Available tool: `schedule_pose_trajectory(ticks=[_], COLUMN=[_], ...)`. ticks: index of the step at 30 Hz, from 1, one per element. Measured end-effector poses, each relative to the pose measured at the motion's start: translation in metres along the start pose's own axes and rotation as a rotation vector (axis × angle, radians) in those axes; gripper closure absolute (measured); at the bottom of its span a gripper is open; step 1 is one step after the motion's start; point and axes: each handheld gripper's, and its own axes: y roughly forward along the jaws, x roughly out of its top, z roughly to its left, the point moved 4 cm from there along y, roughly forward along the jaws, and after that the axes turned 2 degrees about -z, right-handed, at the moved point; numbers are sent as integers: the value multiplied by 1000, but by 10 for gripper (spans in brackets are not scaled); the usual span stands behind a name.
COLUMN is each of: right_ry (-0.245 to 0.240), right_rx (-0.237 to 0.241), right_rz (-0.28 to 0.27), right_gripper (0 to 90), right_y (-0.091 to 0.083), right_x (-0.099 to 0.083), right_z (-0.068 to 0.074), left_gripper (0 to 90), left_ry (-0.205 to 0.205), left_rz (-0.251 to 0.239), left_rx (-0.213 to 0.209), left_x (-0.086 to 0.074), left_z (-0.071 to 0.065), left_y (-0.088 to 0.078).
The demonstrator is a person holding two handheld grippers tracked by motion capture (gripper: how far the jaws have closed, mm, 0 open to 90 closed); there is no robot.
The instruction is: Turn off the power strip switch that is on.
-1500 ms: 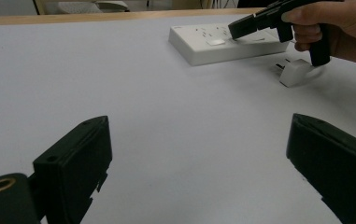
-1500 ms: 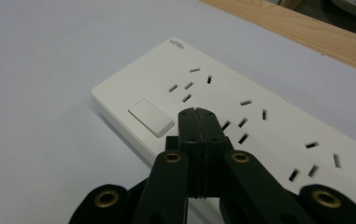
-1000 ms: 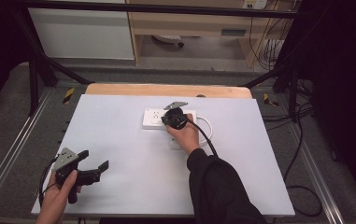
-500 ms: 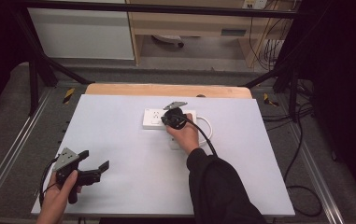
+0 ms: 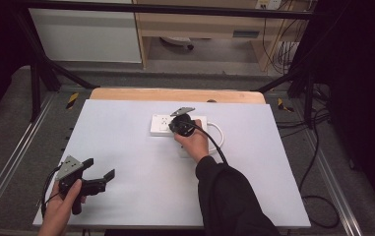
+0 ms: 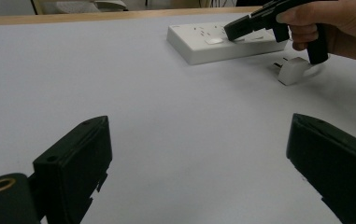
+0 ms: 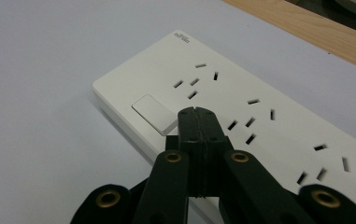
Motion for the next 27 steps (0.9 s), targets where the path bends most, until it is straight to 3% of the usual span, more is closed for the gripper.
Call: schedule_pose_trajectory(ticks=[15,27], right_ry=[11,38], right_rx=[-8,-18], right_rz=[-18,-73], right_gripper=[900,885], right_y=[-6,-20], right_x=[2,12], right_z=[-1,-6], left_gripper=[68,68], left_ry=[0,1], left_rz=[-1,4], left_rx=[1,4], left_x=[0,0], left_z=[0,1], left_y=[0,0])
